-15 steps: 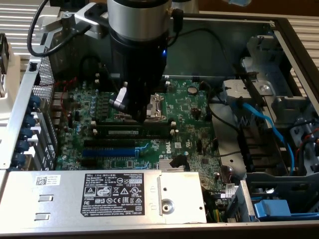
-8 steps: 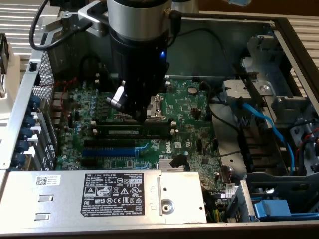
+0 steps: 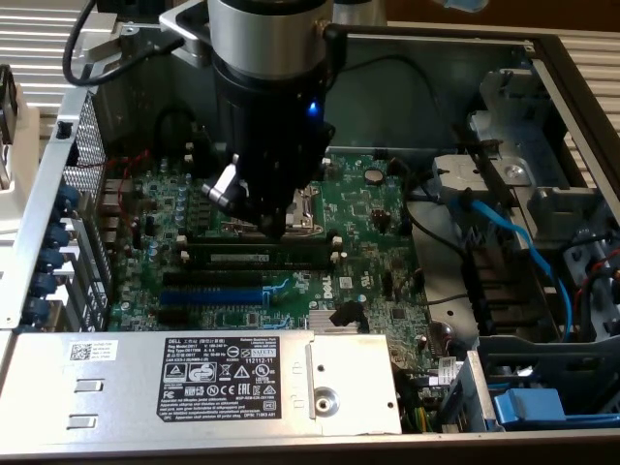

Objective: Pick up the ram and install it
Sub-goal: 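Press down the ram until it locks into place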

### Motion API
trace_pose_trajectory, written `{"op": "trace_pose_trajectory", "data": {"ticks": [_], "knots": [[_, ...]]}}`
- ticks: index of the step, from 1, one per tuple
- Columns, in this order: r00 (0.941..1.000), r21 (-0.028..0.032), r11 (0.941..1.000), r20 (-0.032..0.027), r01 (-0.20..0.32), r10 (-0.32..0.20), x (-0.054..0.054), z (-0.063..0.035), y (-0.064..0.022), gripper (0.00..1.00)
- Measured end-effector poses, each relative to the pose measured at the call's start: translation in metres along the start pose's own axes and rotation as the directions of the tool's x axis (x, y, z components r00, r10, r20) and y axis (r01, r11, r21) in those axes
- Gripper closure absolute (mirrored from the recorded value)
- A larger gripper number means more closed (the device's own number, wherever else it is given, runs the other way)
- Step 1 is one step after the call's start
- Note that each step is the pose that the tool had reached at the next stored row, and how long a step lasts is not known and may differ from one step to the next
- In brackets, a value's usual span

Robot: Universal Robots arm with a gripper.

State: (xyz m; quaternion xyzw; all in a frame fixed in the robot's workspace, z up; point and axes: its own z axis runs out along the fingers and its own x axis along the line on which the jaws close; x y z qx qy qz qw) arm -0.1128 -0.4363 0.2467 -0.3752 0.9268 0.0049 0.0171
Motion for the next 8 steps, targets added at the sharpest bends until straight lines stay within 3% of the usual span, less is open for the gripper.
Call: {"op": "trace_pose_trajectory", "data": {"ticks": [8], "knots": [[0.9955,0.0021,0.9955,-0.0015,-0.094,0.094,0.0000,0.0000,0.0000,0.90]]}}
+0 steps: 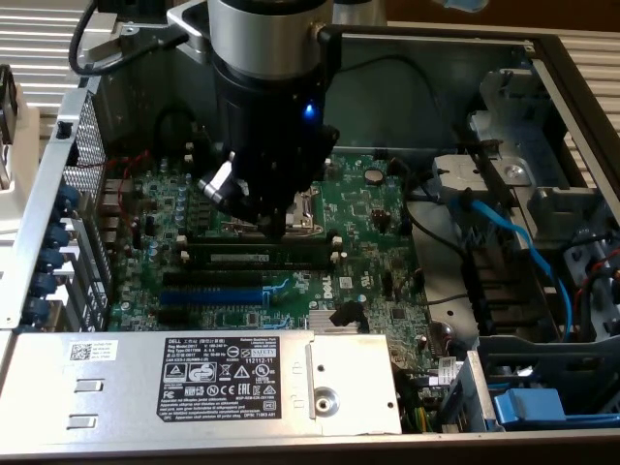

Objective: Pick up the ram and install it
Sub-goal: 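Press down the ram until it locks into place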

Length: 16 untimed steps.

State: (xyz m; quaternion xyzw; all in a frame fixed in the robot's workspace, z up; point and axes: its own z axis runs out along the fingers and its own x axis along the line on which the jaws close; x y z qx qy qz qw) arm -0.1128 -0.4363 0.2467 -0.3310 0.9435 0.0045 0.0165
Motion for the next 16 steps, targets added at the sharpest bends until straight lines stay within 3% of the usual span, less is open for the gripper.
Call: {"op": "trace_pose_trajectory", "data": {"ticks": [8,16], "knots": [[0.9956,0.0025,0.9956,-0.0010,-0.094,0.094,0.0000,0.0000,0.0000,0.90],[0.9822,0.0052,0.9822,-0.0017,-0.188,0.188,0.0000,0.0000,0.0000,0.90]]}}
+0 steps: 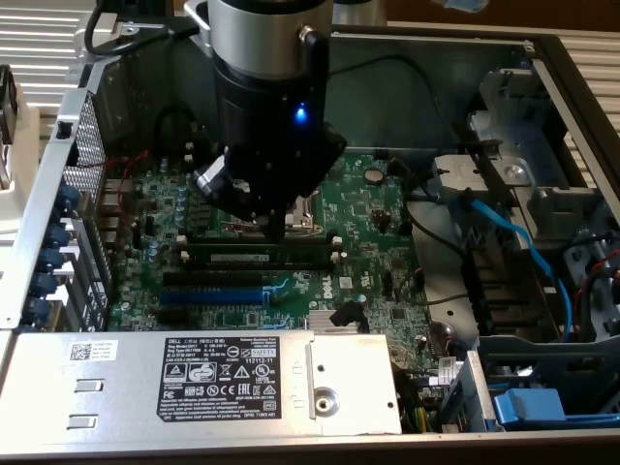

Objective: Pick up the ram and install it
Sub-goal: 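Press down the ram until it locks into place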

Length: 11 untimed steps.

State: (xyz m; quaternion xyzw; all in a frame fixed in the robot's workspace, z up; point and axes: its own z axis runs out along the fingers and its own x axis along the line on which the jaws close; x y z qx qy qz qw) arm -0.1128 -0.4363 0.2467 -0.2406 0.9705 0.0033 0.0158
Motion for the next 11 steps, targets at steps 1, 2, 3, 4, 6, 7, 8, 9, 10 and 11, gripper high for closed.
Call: {"op": "trace_pose_trajectory", "data": {"ticks": [1,2,3,4,6,7,8,9,10,11], "knots": [[0.9999,0.0004,0.9999,-0.0002,-0.013,0.013,0.0000,0.0000,0.0000,0.90],[0.9997,0.0006,0.9997,-0.0003,-0.024,0.024,0.0000,0.0000,0.0000,0.90],[0.9994,0.0009,0.9994,-0.0005,-0.036,0.036,0.0000,0.0000,0.0000,0.90],[0.9988,0.0012,0.9988,-0.0007,-0.048,0.048,0.0000,0.0000,0.0000,0.90],[0.9974,0.0018,0.9974,-0.0011,-0.072,0.072,0.0000,0.0000,0.0000,0.90],[0.9964,0.0021,0.9964,-0.0012,-0.085,0.085,0.0000,0.0000,0.0000,0.90],[0.9953,0.0025,0.9953,-0.0015,-0.096,0.096,0.0000,0.0000,0.0000,0.90],[0.9941,0.0027,0.9941,-0.0017,-0.108,0.108,0.0000,0.0000,0.0000,0.90],[0.9927,0.0031,0.9927,-0.0017,-0.121,0.121,0.0000,0.0000,0.0000,0.90],[0.9912,0.0033,0.9912,-0.0020,-0.132,0.132,0.0000,0.0000,0.0000,0.90]]}}
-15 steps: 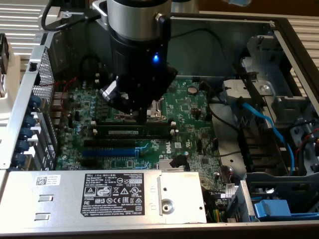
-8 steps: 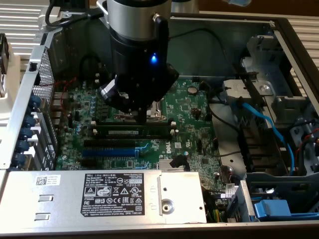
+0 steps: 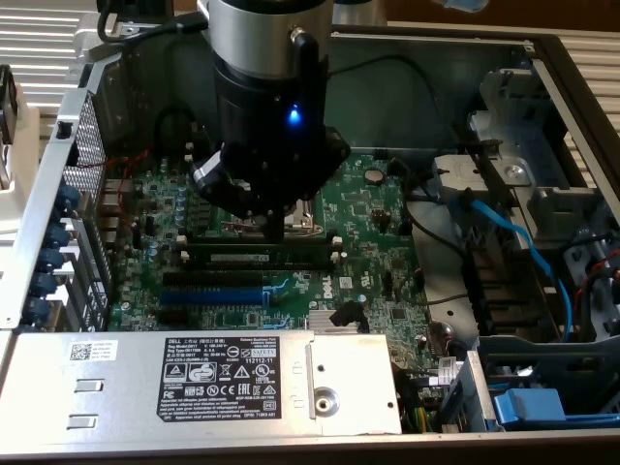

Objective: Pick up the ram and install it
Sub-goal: 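Press down the ram until it locks into place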

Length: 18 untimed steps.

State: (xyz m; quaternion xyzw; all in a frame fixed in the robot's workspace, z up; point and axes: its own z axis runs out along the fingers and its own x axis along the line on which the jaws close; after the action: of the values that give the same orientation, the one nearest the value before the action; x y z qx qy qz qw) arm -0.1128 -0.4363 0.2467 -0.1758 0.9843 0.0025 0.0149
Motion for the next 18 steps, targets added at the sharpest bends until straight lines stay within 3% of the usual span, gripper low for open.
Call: {"op": "trace_pose_trajectory", "data": {"ticks": [9,18], "knots": [[0.9950,0.0022,0.9950,-0.0025,-0.100,0.100,0.0000,-0.0005,0.0000,0.90],[0.9809,0.0038,0.9809,-0.0076,-0.194,0.194,-0.0001,-0.0032,0.0000,0.90]]}}
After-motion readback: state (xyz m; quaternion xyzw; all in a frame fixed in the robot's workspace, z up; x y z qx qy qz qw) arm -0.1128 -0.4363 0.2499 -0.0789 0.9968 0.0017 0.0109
